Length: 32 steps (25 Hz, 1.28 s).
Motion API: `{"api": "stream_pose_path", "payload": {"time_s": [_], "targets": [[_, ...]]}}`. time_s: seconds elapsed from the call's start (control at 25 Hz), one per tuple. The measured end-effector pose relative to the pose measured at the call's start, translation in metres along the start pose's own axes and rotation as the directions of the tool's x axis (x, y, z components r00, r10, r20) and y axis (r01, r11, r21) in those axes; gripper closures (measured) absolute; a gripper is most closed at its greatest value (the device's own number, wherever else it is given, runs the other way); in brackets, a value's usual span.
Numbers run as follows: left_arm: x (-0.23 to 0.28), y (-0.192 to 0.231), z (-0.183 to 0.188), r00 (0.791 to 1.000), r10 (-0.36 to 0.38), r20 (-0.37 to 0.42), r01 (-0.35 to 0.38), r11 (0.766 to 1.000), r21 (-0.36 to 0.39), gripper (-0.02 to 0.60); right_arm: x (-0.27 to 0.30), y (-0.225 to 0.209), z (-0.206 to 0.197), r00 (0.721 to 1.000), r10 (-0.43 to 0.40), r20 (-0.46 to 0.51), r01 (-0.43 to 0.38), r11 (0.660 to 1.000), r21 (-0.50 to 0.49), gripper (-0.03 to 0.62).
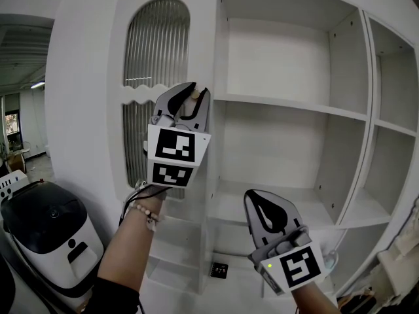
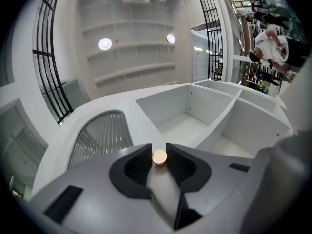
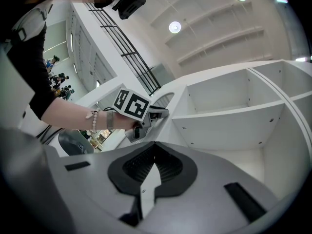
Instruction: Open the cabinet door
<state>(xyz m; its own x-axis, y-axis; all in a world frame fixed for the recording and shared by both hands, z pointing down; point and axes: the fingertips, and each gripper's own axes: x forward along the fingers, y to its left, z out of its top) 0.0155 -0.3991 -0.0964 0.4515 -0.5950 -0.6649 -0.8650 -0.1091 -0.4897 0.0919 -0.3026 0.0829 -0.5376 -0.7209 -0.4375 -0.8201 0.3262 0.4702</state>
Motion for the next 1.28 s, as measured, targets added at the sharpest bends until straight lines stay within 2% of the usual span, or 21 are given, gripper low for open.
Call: {"api": "stream_pose_path", "payload": {"time_s": [0.48,0.6,1.04,1.28], "targets": [[-0.012,0.004,0.01,1.0,-0.008,0.013,0.008,1.0,-0.013,0.492,0.003,0.009,0.005,0.999,0.003,0.034,-0.002,1.0,-0.014,0.594],[-0.017,0.005,0.014,1.0,-0.01,0.014,0.01,1.0,-0.012,0.492,0.006,0.017,0.008,1.0,0.019,0.013,-0.019,1.0,0.013,0.594],[-0.04,0.013,0.031,0.999,-0.04,0.032,0.041,0.999,-0.013,0.492,0.013,0.036,0.019,0.998,0.047,0.038,-0.048,0.998,0.027,0.594],[-0.056,0.017,0.04,0.998,-0.051,0.034,0.051,0.999,0.013,0.502,0.014,0.049,0.021,0.997,0.064,0.043,-0.065,0.997,0.031,0.594]]}}
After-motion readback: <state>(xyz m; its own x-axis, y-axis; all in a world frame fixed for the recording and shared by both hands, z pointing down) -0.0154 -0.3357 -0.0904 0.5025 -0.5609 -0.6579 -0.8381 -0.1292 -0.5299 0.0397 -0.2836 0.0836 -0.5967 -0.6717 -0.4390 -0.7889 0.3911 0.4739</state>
